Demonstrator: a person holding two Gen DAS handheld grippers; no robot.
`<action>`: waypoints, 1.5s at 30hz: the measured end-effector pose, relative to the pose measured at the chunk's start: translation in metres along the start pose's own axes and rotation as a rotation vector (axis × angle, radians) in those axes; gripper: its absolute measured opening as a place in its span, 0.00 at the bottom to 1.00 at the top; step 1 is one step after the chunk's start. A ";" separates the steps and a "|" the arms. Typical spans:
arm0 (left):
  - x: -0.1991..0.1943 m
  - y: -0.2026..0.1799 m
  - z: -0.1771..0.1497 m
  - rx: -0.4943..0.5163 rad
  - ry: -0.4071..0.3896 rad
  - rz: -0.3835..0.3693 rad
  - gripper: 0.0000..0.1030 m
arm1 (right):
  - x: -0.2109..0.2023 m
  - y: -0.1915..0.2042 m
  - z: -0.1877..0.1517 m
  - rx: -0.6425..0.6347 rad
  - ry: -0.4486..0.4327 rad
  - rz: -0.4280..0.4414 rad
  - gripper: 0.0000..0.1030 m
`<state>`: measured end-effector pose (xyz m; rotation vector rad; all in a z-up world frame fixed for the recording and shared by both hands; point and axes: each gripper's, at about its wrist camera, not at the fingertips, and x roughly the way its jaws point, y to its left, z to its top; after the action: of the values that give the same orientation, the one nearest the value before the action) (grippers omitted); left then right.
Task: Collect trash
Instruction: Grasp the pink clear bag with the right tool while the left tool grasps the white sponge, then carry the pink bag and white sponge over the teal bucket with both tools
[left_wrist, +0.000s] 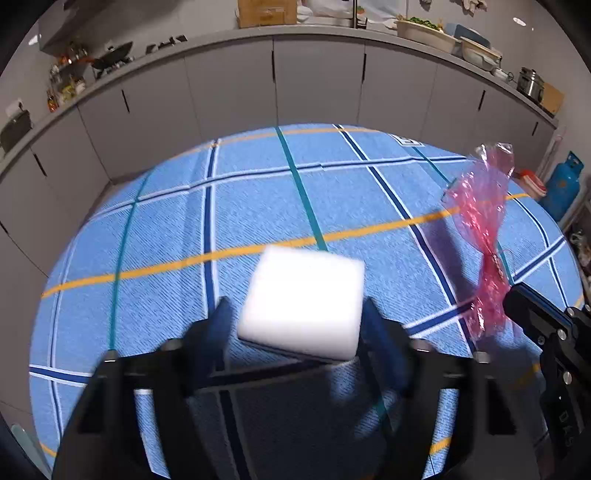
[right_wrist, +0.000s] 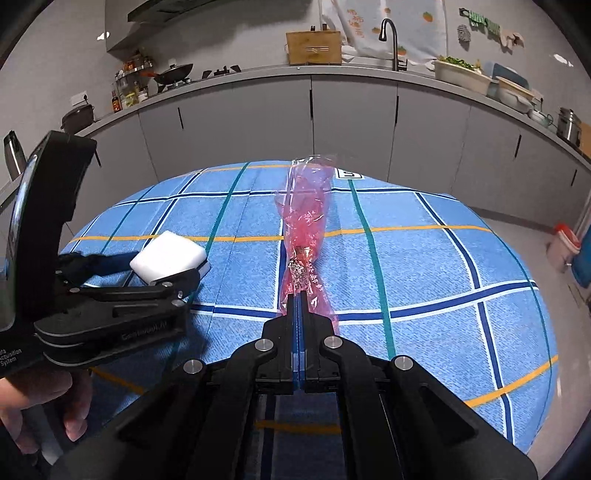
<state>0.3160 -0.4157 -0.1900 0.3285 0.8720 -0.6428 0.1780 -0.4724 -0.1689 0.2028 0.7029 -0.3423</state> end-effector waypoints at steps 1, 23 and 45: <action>0.000 0.000 0.000 0.001 0.002 -0.002 0.56 | 0.000 0.000 0.000 -0.001 0.000 0.001 0.01; -0.094 0.043 -0.061 -0.098 -0.076 0.029 0.54 | -0.058 0.055 -0.026 -0.064 -0.033 0.093 0.01; -0.183 0.108 -0.138 -0.197 -0.133 0.130 0.55 | -0.119 0.139 -0.037 -0.179 -0.085 0.237 0.01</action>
<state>0.2159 -0.1911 -0.1276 0.1610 0.7729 -0.4488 0.1233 -0.3045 -0.1088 0.0997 0.6144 -0.0604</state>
